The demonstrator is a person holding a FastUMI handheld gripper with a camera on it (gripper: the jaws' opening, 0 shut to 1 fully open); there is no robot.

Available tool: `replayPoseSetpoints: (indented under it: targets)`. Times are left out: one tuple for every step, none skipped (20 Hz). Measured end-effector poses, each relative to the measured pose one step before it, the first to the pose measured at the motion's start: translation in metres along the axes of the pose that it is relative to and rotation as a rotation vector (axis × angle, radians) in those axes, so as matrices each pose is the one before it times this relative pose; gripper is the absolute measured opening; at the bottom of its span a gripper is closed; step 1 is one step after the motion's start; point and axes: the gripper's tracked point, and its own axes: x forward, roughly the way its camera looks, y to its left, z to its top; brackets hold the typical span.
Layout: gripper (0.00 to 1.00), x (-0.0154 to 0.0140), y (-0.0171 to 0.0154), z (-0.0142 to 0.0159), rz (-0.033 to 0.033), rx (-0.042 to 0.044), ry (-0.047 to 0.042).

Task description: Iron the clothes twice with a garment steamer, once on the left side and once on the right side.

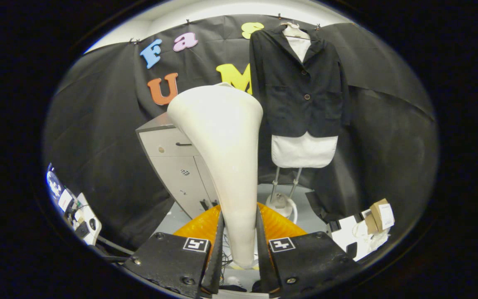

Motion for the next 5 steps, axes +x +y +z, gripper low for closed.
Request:
replayPoseSetpoints:
  targets:
    - [0.40,-0.00069,-0.00120,0.00346,-0.00215,0.00351,-0.00612]
    - [0.40,-0.00091,0.00122,0.00035,0.00063,0.00065,-0.00450]
    - [0.40,-0.00089,0.00080,0.00219,0.00170,-0.00545,-0.00357]
    - [0.40,-0.00039,0.00024,0.00249,-0.00019,-0.00418,-0.00616]
    - [0.40,0.00187,0.00033,0.00255,0.00025,-0.00626,-0.00163]
